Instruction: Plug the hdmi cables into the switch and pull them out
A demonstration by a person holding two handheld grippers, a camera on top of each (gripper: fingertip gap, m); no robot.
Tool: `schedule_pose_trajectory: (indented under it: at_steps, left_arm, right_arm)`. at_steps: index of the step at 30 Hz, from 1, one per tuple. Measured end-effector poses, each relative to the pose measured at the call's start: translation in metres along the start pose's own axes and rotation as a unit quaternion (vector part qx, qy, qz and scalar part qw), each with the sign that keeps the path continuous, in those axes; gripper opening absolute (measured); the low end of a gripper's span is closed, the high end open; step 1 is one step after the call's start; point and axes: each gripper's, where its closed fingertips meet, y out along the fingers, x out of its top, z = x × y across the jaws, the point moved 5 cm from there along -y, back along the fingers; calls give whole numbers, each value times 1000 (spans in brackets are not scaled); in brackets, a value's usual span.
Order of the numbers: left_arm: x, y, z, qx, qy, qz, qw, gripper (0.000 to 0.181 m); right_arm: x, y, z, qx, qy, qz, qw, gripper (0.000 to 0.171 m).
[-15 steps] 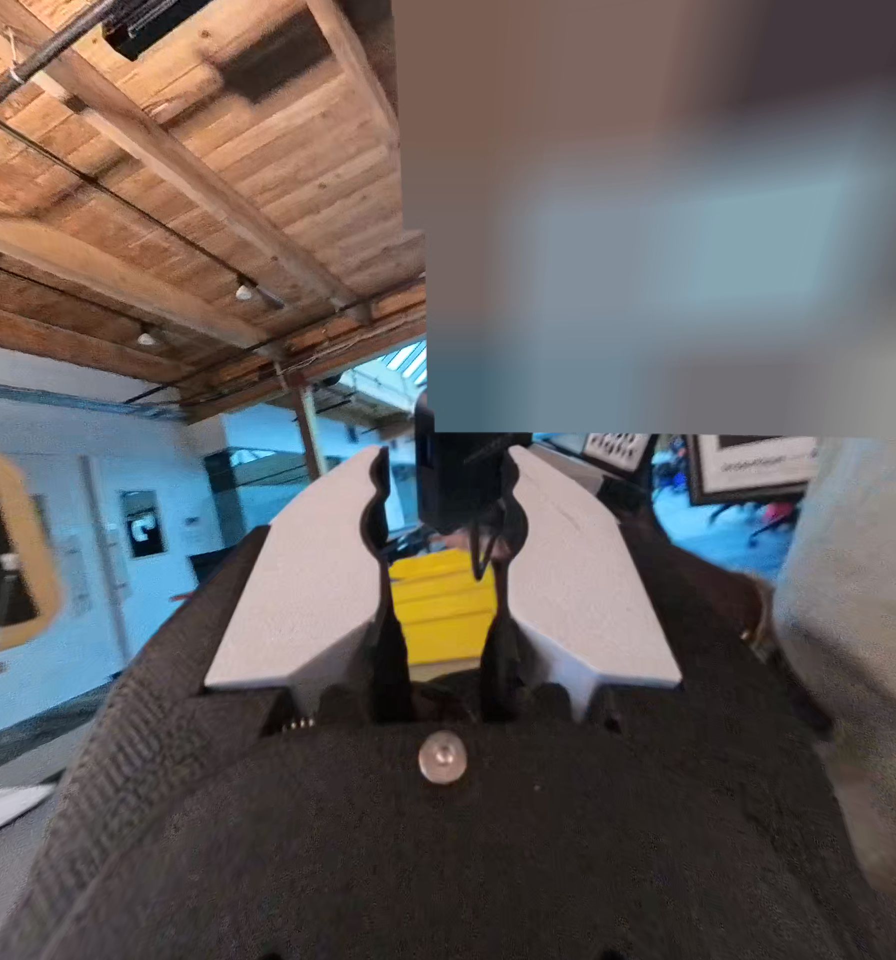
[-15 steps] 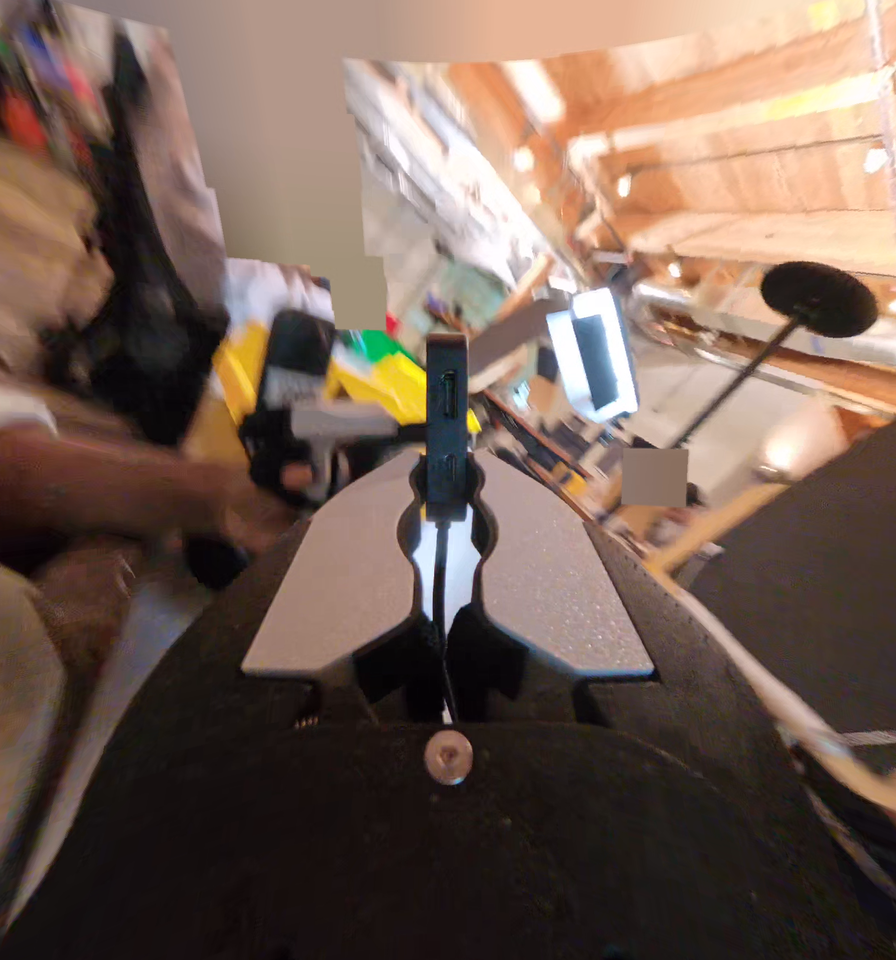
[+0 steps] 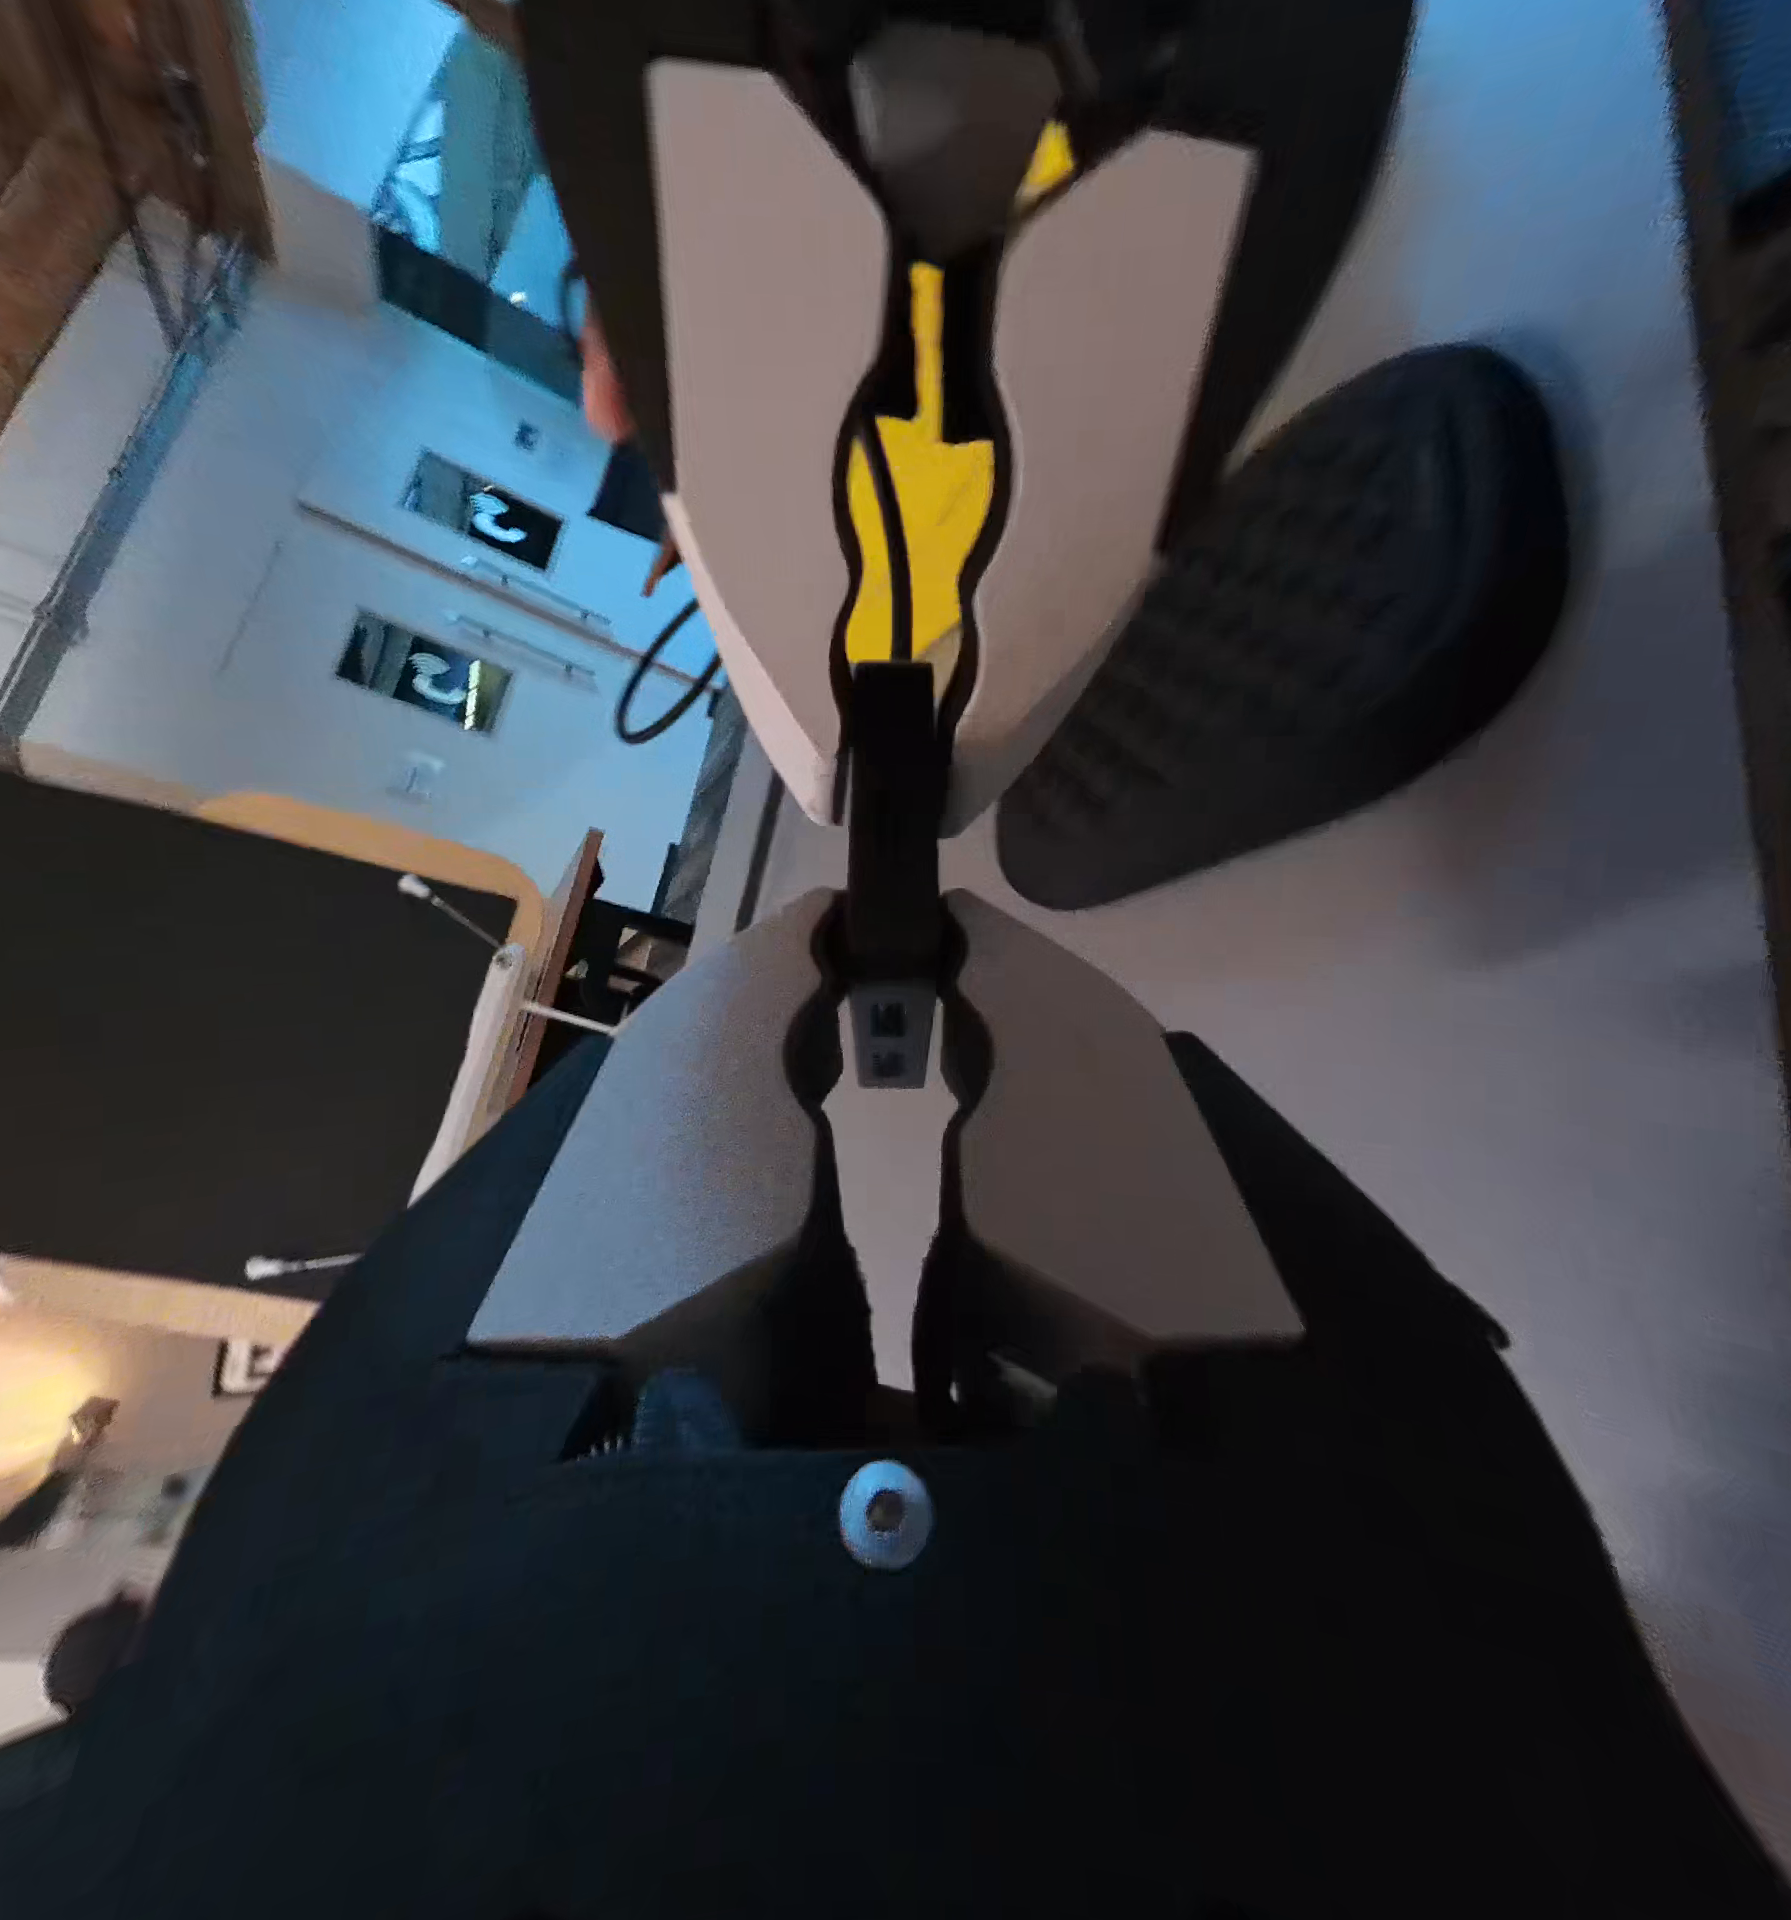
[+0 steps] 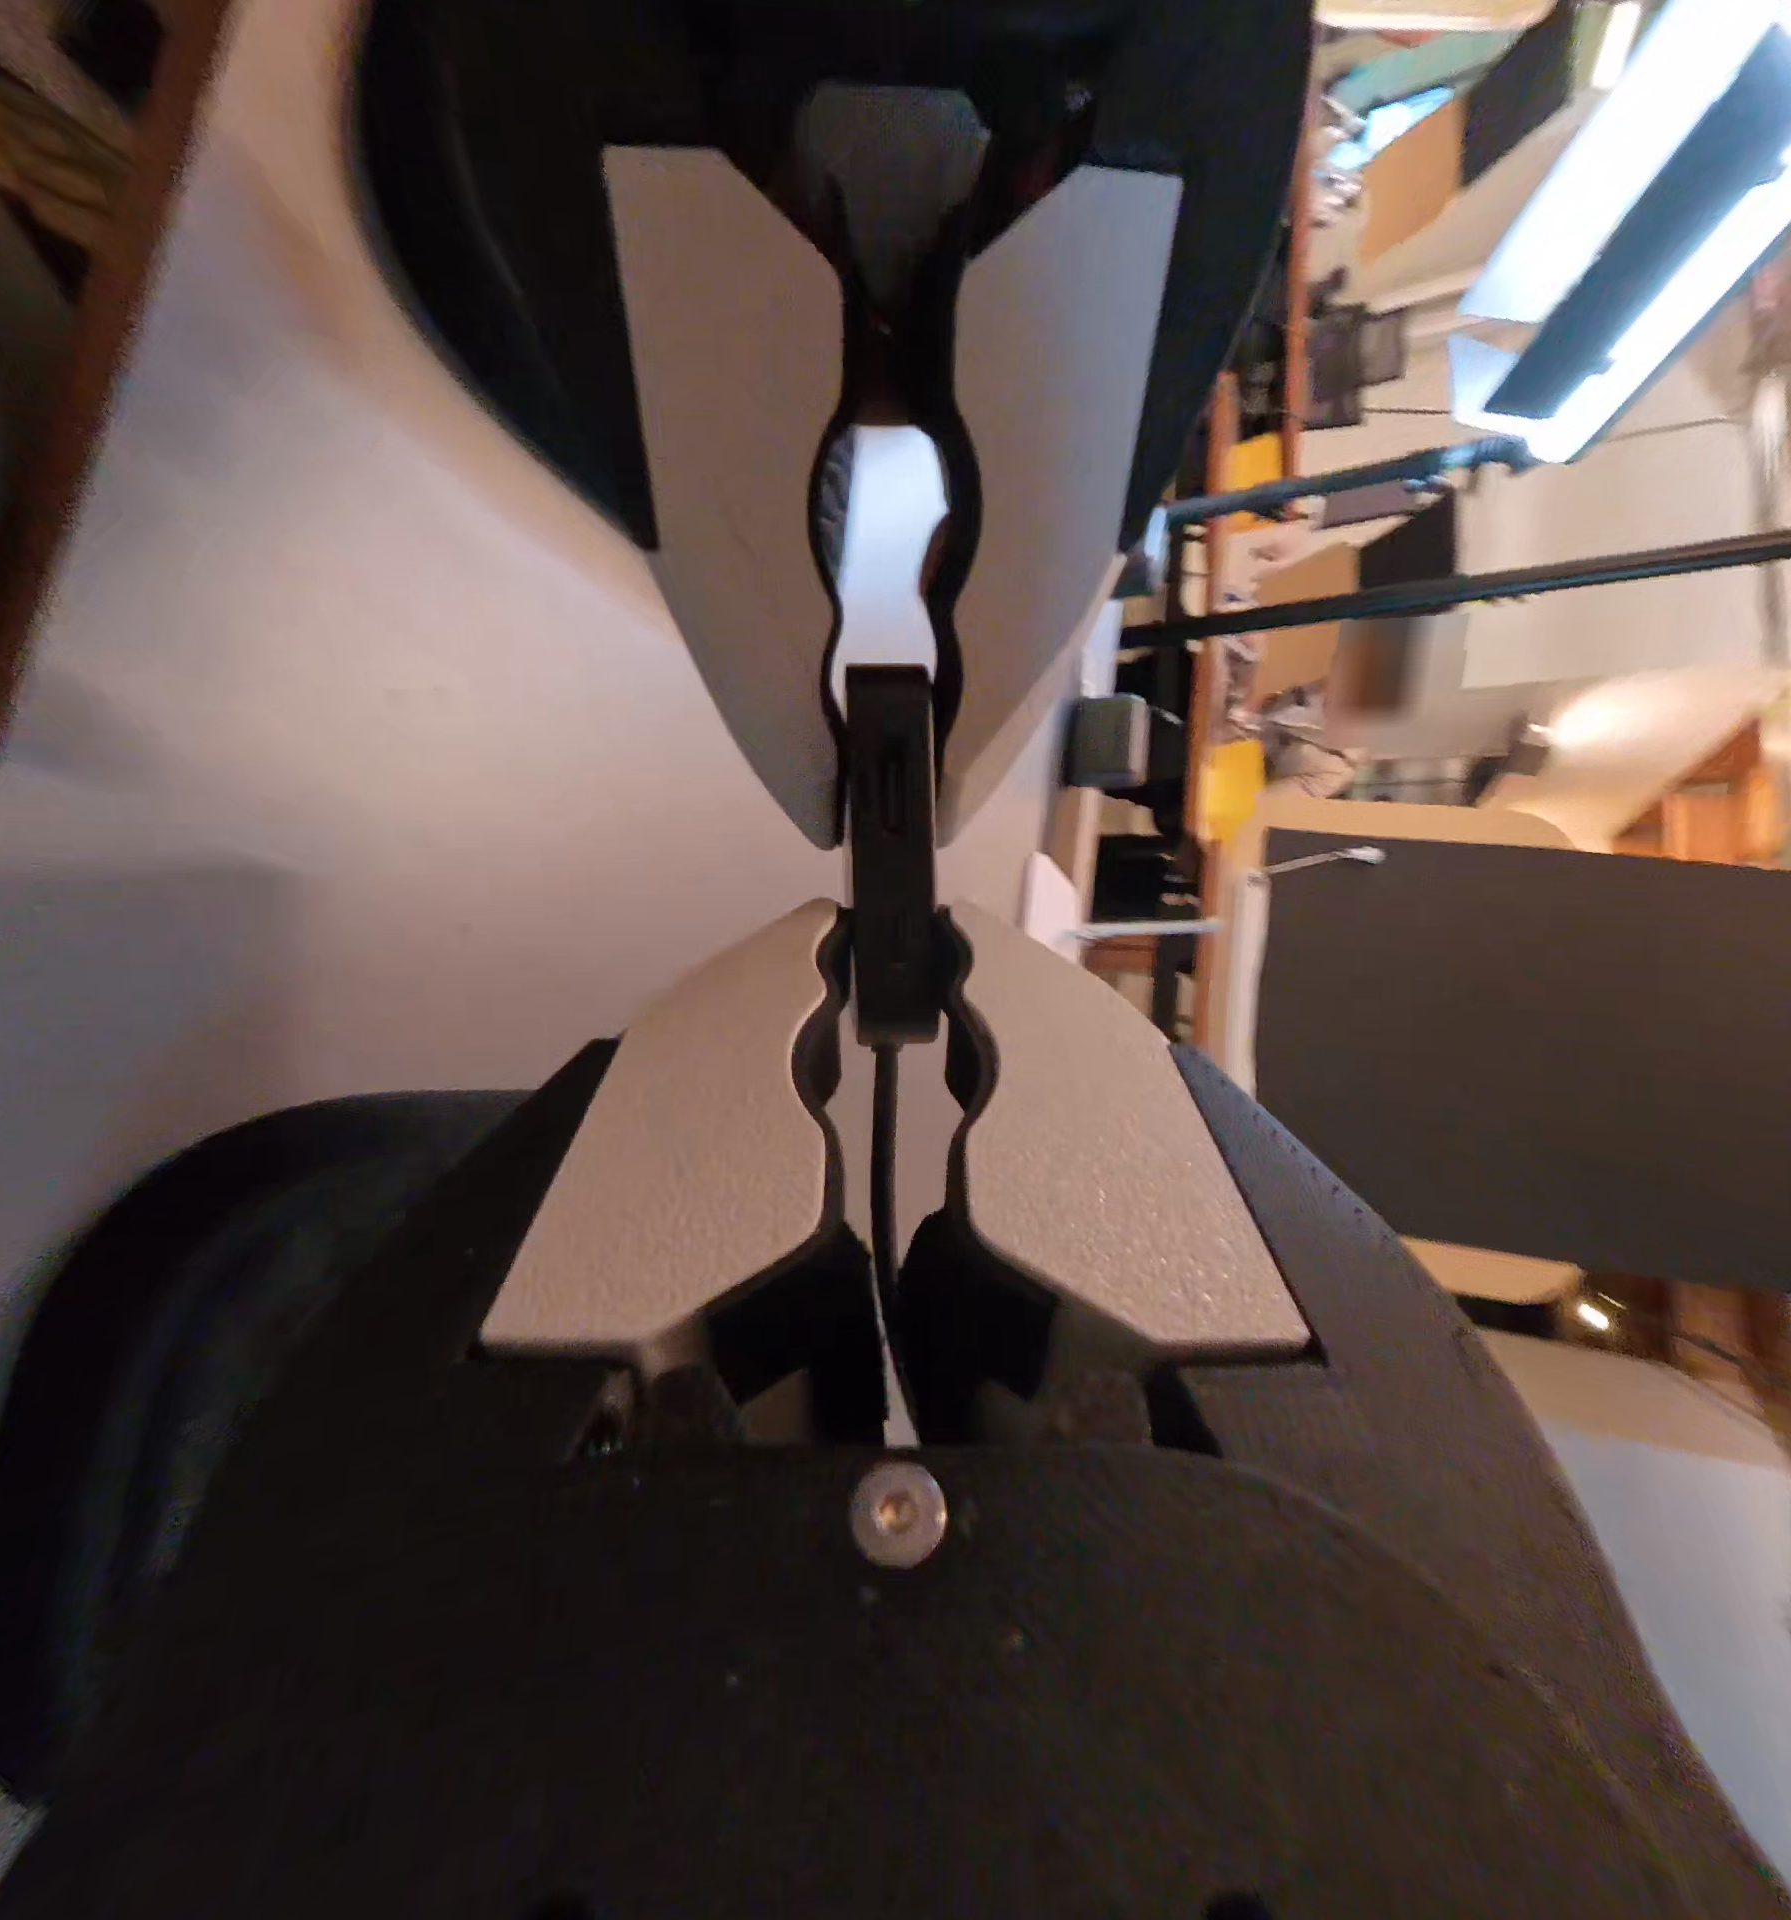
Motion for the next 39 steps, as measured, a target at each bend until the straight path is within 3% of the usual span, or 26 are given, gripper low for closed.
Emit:
schedule_pose_trajectory:
  at_steps: [2,4,5,7,9,11,13,16,18,20,21,24,26,30,32,39]
  left_arm:
    - [0,1,16,54,-99,-31,993,14]
    - [-5,-1,37,105,-282,-114,947,14]
    - [-10,-3,45,110,-390,-159,900,13]
    - [-23,-6,56,102,-583,-245,768,14]
    - [-35,-7,60,70,-708,-306,633,14]
    - [-44,-5,57,48,-779,-324,534,13]
    - [-49,-2,53,22,-818,-326,474,13]
    - [-40,4,47,-24,-841,-327,430,13]
    - [-29,9,42,-46,-846,-325,421,14]
    - [-21,13,39,-69,-852,-325,405,14]
    - [-20,14,39,-72,-851,-322,409,14]
    - [-25,13,42,-67,-832,-311,455,35]
    - [-38,0,56,-14,-810,-315,495,51]
    - [-59,-50,90,138,-709,-300,623,51]
    - [-65,-77,104,212,-652,-288,669,51]
    - [-72,-153,130,352,-526,-256,731,50]
  right_arm:
    - [-2,-3,-19,-104,-18,0,994,26]
    - [5,-15,-40,-257,-49,-31,965,36]
    - [10,-21,-43,-310,-70,-56,947,41]
    - [15,-25,-40,-364,-119,-70,921,51]
    - [15,-13,-29,-342,-154,-63,925,59]
    - [11,3,-20,-314,-171,-51,932,67]
    - [4,13,-16,-317,-187,-24,929,67]
    - [1,22,-13,-335,-205,-8,920,60]
    - [0,26,-13,-340,-210,7,917,52]
    - [-4,27,-13,-341,-209,34,916,20]
    - [-6,26,-13,-342,-209,38,915,17]
    - [-16,18,-11,-297,-149,2,943,14]
    - [-27,8,-6,-248,-85,-55,963,14]
    - [-54,-3,6,-169,-31,-103,980,14]
    - [-65,-1,14,-135,-20,-98,986,14]
    - [-79,28,47,-6,-42,-18,999,14]
